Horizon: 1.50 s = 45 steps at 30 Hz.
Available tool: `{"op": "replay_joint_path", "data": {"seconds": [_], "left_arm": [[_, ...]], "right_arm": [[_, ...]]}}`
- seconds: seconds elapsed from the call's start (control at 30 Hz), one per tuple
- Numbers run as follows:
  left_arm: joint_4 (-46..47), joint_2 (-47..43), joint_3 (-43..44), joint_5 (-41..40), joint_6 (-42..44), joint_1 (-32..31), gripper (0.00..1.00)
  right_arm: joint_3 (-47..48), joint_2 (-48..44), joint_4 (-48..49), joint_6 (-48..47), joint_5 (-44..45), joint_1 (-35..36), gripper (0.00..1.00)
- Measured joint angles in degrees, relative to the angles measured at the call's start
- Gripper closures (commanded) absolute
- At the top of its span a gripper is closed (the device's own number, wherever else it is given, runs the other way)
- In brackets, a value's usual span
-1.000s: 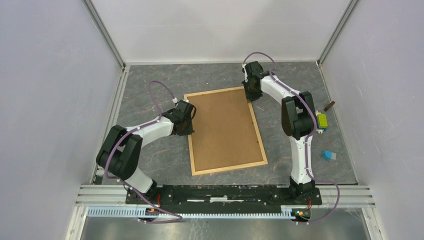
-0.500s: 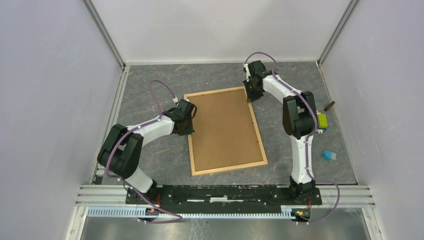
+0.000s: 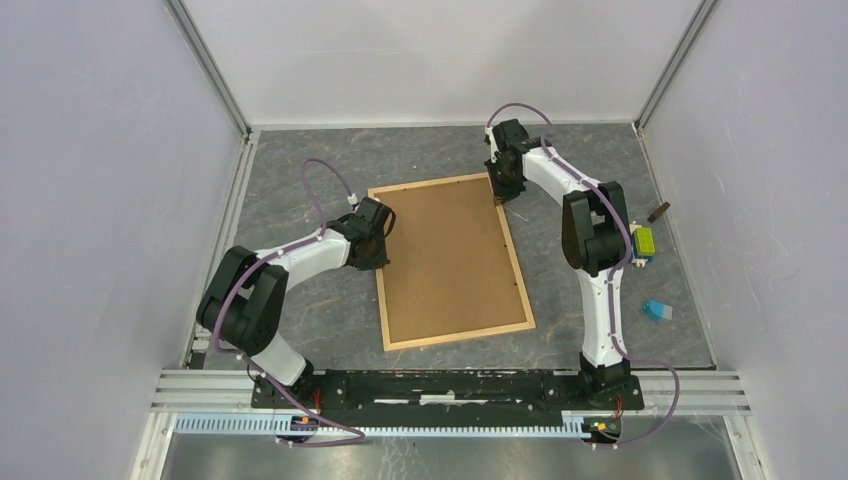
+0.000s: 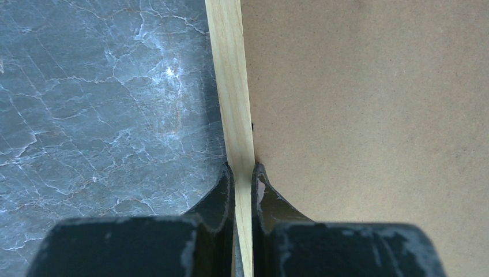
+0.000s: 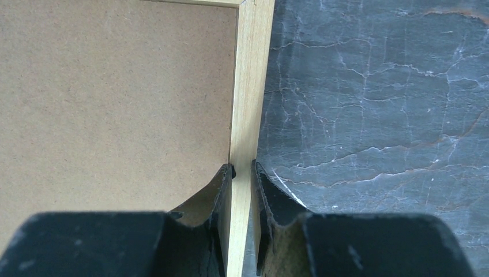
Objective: Put the photo into the frame
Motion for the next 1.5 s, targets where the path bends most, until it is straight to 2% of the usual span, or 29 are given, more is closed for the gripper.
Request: {"op": "replay_joint_path", "data": {"seconds": [0.4,0.73,0.9,1.07,1.17,1.23,1.27,1.4,1.5], "left_arm": [[-0.20,0.04,0.15,-0.83,0.04,-0.55,0.98],[-1.90,-0.24,0.22,-1.97,0.00,-0.63,0.98],[-2.29,-0.35,0.22,-2.45,-0.02,-0.63,0.98],[-2.34,-0.37,0.22,-2.51,0.00,-0.72,0.98],[-2.23,-0.42,0.22,-2.56,0.17,-1.03,0.98],[-1.86,-0.42,0.22,-2.40,0.52,-1.73,0.98],[-1.73,-0.42,0.22,-2.29,0.66,-2.19,0.98],[-1.42,-0.39,0.20,-0.81,1.29,-3.50,0.95],[-1.90,-0.39,0.44,-0.31,1.90,-3.74,0.78]], "right_arm": [[-1.07,-0.33,0.90,0.48,1.53,0.72,0.74],[-1.03,0.94,11.65,0.83,-3.19,1.46,0.66],[-0.46,0.55,13.25,0.31,-6.78,1.29,0.52],[-2.75,-1.66,13.79,-0.68,-10.49,0.96,0.27],[-8.35,-6.71,11.28,-1.11,-8.59,1.22,0.15],[-11.85,-10.82,8.76,-1.86,-4.24,2.12,0.09],[-13.53,-13.11,8.11,-2.34,-1.46,2.75,0.02],[-19.32,-23.17,7.69,-4.07,10.58,5.75,0.02],[-24.61,-29.83,10.12,-4.17,15.56,6.86,0.02]]}}
